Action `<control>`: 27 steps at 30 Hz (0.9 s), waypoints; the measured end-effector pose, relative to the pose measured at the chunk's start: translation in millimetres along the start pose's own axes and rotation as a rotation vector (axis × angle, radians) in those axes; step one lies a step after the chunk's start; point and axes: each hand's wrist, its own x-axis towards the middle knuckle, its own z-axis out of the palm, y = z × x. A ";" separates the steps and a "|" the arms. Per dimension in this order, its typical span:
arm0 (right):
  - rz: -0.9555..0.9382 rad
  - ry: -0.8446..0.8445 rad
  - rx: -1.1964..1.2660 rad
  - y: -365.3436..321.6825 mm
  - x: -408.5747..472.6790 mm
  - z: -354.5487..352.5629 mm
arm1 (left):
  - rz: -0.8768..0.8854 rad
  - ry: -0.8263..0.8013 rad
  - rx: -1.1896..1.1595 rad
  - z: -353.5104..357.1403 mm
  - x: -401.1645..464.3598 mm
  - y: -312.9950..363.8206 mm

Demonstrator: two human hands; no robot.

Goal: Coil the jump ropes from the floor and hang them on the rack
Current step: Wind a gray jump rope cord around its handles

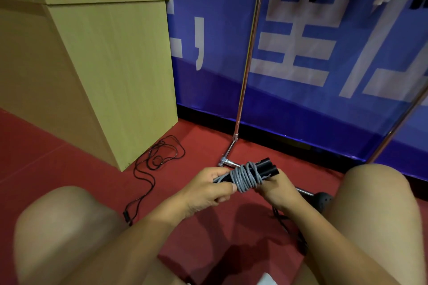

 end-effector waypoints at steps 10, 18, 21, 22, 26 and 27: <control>-0.049 -0.036 -0.016 -1.5 -4.4 7.4 | -0.031 0.263 0.043 0.4 12.4 -13.7; -0.166 -0.116 -0.138 -3.0 -6.6 7.1 | -0.131 0.613 0.431 -22.6 26.5 -30.5; -0.163 -0.078 -0.251 0.9 -2.6 4.0 | -0.184 0.675 0.530 -32.3 28.7 -33.3; -0.152 -0.062 -0.265 2.1 -1.9 2.3 | -0.200 0.686 0.569 -35.0 29.0 -35.2; -0.124 -0.038 -0.281 2.4 -1.1 -2.5 | -0.267 0.680 0.690 -41.6 31.2 -44.4; -0.124 -0.041 -0.274 2.0 -1.7 -3.1 | -0.281 0.674 0.702 -42.2 31.7 -45.5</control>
